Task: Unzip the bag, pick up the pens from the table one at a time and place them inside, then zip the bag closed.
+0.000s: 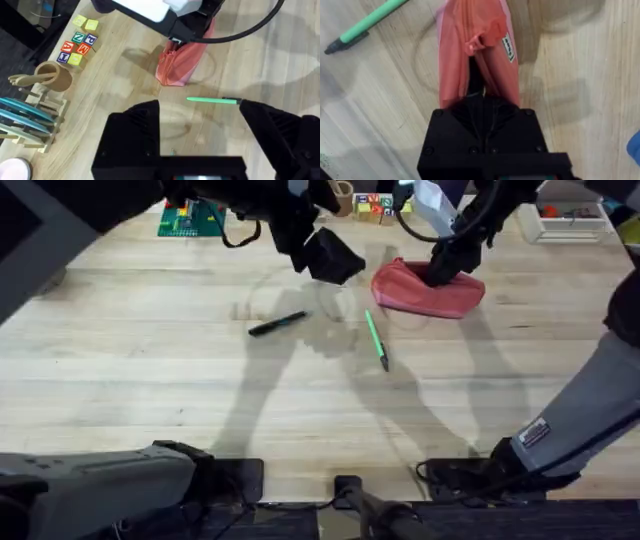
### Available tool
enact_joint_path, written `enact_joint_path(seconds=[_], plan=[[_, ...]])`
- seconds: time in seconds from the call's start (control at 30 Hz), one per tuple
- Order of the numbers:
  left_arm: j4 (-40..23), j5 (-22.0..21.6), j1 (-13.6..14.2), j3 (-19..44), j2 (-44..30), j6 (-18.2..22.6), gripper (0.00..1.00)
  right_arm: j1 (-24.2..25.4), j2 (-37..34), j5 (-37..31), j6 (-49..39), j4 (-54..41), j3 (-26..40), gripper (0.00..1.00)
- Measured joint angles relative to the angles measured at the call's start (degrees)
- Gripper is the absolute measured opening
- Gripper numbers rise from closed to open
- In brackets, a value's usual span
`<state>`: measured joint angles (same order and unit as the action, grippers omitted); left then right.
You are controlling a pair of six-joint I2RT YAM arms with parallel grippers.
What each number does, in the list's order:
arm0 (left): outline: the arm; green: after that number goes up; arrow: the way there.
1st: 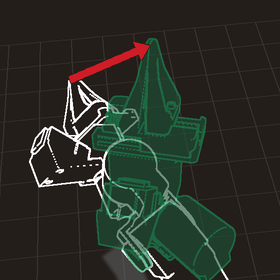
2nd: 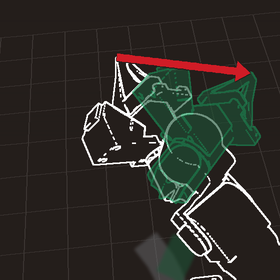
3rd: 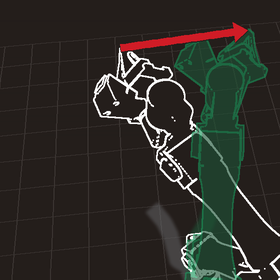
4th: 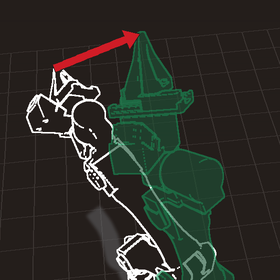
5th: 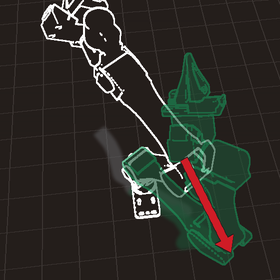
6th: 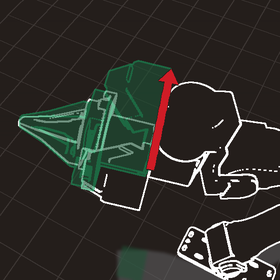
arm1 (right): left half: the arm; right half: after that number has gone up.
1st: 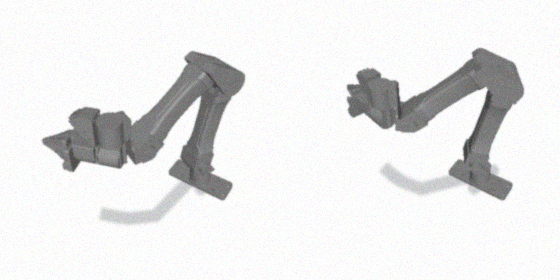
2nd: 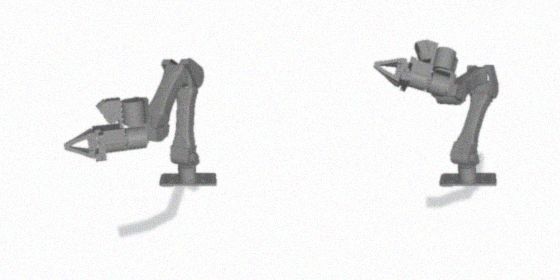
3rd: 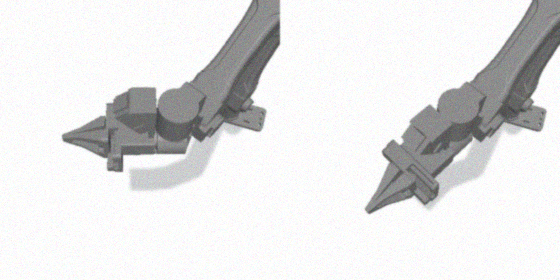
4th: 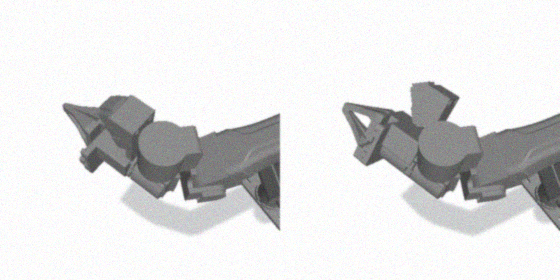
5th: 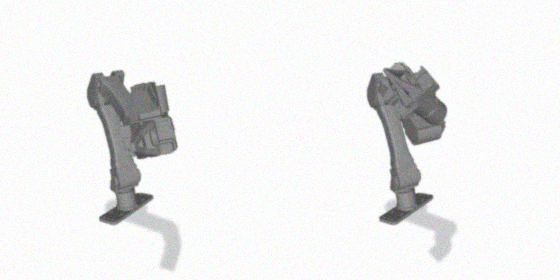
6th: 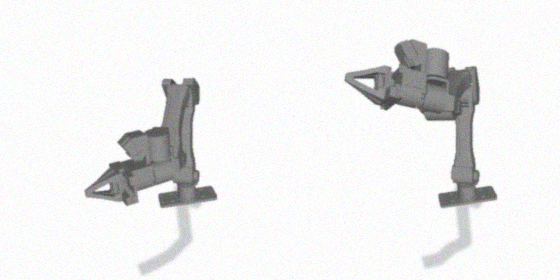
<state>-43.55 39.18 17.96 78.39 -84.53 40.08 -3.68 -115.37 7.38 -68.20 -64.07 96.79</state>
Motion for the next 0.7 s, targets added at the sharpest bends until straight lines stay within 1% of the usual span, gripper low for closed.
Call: enact_joint_path(seconds=[0.47,0.5,0.7], plan=[[0.0,0.0,0.0,0.0,0.0,-0.01,0.993,0.0,0.02,0.0,0.0,0.0,0.0,0.039],[0.0,0.0,0.0,0.0,0.0,-0.01,0.993,0.0,0.0,-0.02,-0.01,0.03,0.0,0.097],[0.0,0.0,0.0,0.0,0.0,-0.01,0.994,0.0,0.0,-0.09,-0.07,0.35,-0.13,0.948]])
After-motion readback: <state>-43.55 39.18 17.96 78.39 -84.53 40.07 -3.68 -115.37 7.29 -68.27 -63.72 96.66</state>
